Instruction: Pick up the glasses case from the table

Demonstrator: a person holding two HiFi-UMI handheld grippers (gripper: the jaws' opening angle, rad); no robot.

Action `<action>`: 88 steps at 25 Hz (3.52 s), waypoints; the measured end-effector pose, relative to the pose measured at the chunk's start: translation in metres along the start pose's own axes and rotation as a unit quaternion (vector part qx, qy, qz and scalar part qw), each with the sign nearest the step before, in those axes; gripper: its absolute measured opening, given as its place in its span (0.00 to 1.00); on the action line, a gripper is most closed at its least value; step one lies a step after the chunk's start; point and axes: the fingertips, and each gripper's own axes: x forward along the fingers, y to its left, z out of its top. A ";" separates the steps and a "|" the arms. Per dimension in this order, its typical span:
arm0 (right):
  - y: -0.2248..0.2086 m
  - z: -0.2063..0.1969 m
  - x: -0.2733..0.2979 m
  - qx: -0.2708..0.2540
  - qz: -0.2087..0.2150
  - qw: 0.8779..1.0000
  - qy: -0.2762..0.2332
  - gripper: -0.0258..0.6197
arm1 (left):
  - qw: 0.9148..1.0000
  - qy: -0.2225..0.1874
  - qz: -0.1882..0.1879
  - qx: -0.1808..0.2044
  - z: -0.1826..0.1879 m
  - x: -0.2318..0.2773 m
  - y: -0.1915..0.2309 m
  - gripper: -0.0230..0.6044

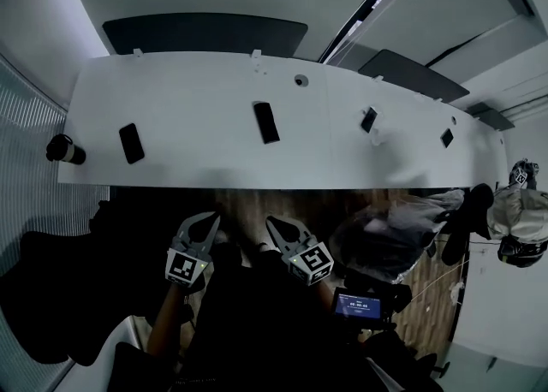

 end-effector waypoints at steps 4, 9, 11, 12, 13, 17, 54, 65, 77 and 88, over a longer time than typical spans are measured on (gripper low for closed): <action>-0.009 0.007 0.011 -0.009 -0.033 0.999 0.002 0.05 | 1.000 0.001 0.023 -0.014 -0.003 -0.011 0.034 0.04; -0.017 0.012 0.026 0.018 -0.028 0.999 -0.002 0.05 | 0.997 -0.006 0.055 -0.047 0.006 -0.014 0.058 0.04; -0.023 0.016 0.035 0.022 -0.023 0.999 -0.004 0.05 | 0.997 0.001 0.062 -0.055 0.008 -0.012 0.063 0.04; -0.026 0.017 0.039 0.024 -0.020 1.000 -0.006 0.05 | 0.997 0.002 0.064 -0.052 0.008 -0.010 0.066 0.04; -0.029 0.018 0.044 0.024 -0.017 1.000 -0.008 0.05 | 0.997 0.004 0.066 -0.046 0.006 -0.008 0.067 0.04; -0.046 0.022 0.063 0.029 -0.005 0.999 -0.018 0.05 | 0.996 0.015 0.077 -0.036 0.009 0.001 0.069 0.04; -0.237 0.024 0.145 0.032 -0.064 0.994 0.083 0.05 | 0.998 0.052 0.022 -0.038 0.058 0.190 0.099 0.04; -0.284 -0.051 0.211 0.025 -0.139 0.966 0.216 0.27 | 0.995 0.061 0.059 -0.044 0.049 0.151 0.167 0.04; -0.321 -0.072 0.274 0.021 -0.148 0.942 0.300 0.49 | 0.988 0.071 0.119 -0.072 0.038 0.115 0.208 0.04; -0.331 -0.094 0.294 0.033 -0.158 0.913 0.375 0.50 | 0.984 0.073 0.139 -0.084 0.031 0.111 0.216 0.04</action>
